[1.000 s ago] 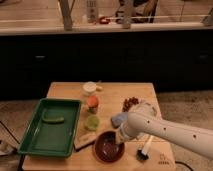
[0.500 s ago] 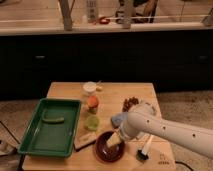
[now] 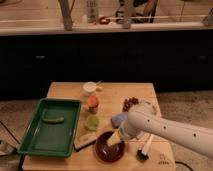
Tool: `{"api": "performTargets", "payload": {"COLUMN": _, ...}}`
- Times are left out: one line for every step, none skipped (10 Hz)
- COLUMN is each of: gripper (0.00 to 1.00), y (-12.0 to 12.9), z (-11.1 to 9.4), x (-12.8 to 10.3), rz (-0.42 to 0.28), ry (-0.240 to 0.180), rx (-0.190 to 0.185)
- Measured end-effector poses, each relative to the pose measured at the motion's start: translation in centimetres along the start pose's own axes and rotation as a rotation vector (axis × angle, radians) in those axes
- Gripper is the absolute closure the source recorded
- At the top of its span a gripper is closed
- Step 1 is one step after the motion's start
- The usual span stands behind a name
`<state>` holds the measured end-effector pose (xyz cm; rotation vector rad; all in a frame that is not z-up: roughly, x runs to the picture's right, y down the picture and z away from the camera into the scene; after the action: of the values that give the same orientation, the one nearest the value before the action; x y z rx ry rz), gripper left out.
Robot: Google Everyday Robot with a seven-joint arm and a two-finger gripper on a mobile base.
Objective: Stack bowls on top of each other
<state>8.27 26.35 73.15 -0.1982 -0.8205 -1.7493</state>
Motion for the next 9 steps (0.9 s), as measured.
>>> {"api": "performTargets", "payload": {"gripper": 0.2, "y": 0.08, "z": -0.08, "x": 0.06, "rz": 0.005, "ry": 0.002, "rx": -0.002}}
{"api": "performTargets", "payload": {"gripper": 0.2, "y": 0.13, "z": -0.12, "x": 0.15, "rz": 0.011, "ry": 0.006, "rx": -0.001}}
{"api": "performTargets", "payload": {"gripper": 0.2, "y": 0.19, "z": -0.19, "x": 0.23, "rz": 0.016, "ry": 0.011, "rx": -0.001}}
{"api": "performTargets", "payload": {"gripper": 0.2, "y": 0.35, "z": -0.33, "x": 0.28, "rz": 0.022, "ry": 0.018, "rx": -0.004}}
{"api": "performTargets", "payload": {"gripper": 0.2, "y": 0.43, "z": -0.45, "x": 0.34, "rz": 0.025, "ry": 0.021, "rx": -0.006}}
{"api": "performTargets", "payload": {"gripper": 0.2, "y": 0.4, "z": -0.5, "x": 0.46, "rz": 0.025, "ry": 0.023, "rx": -0.005}}
{"api": "performTargets", "payload": {"gripper": 0.2, "y": 0.32, "z": -0.55, "x": 0.62, "rz": 0.024, "ry": 0.024, "rx": -0.005}}
{"api": "performTargets", "payload": {"gripper": 0.2, "y": 0.34, "z": -0.63, "x": 0.7, "rz": 0.025, "ry": 0.026, "rx": -0.005}}
{"api": "performTargets", "payload": {"gripper": 0.2, "y": 0.37, "z": -0.68, "x": 0.76, "rz": 0.026, "ry": 0.028, "rx": -0.004}}
